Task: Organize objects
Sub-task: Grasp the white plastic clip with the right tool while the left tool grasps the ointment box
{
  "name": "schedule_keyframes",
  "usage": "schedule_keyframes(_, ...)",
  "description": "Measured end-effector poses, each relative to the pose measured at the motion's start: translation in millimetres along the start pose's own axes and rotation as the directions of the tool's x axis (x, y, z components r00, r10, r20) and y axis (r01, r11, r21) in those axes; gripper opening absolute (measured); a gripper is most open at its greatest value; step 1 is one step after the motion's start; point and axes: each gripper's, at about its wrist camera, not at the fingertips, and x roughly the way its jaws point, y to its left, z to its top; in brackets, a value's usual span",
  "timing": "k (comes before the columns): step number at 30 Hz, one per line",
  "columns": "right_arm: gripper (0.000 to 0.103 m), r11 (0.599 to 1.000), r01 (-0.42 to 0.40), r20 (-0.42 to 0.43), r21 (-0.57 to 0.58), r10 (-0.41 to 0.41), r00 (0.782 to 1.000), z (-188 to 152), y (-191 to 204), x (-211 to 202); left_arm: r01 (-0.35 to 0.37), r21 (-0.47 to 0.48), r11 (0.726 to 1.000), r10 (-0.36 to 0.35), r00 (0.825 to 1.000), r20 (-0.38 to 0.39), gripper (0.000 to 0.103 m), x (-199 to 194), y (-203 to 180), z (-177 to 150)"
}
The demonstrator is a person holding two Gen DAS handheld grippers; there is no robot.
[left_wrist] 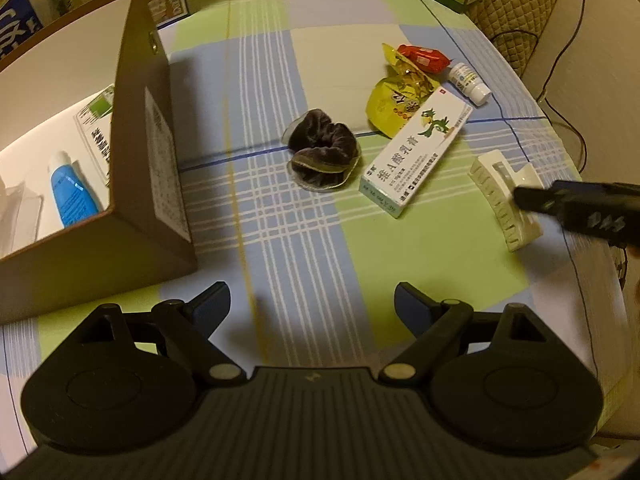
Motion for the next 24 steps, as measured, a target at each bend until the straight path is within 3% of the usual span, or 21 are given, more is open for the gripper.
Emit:
schedule_keyframes(6, 0.057, 0.998, 0.037, -0.018, -0.044, -0.037, 0.999, -4, 11, 21, 0.003, 0.024, 1.000, -0.003, 1.000, 0.024, 0.087, -1, -5, 8)
schedule_keyframes(7, 0.053, 0.998, 0.039, -0.020, -0.049, -0.040, 0.999, -3, 8, 24, 0.003, 0.028, 1.000, -0.004, 1.000, 0.029, 0.087, -1, -6, 9)
schedule_keyframes(8, 0.040, 0.997, 0.040, -0.022, -0.060, -0.042, 0.999, -3, 7, 26, 0.005, 0.033, 0.999, -0.006, 0.999, 0.033, 0.087, -1, -7, 12)
schedule_keyframes(13, 0.038, 0.994, 0.073, -0.006, -0.085, -0.074, 0.997, -6, -5, 22, 0.022, 0.073, 0.997, -0.026, 0.998, 0.060, 0.087, 2, -17, 23)
schedule_keyframes(20, 0.038, 0.992, 0.126, 0.006, -0.002, -0.126, 0.992, -5, -39, 10, 0.075, 0.189, 0.979, -0.096, 0.990, 0.105, 0.086, 14, -44, 43)
schedule_keyframes(22, 0.038, 0.990, 0.135, 0.009, 0.025, -0.136, 0.991, -6, -49, 5, 0.080, 0.233, 0.969, -0.111, 0.986, 0.123, 0.084, 19, -54, 51)
schedule_keyframes(24, 0.038, 0.989, 0.141, 0.013, 0.041, -0.142, 0.990, -8, -56, 1, 0.081, 0.267, 0.960, -0.123, 0.982, 0.142, 0.076, 26, -62, 60)
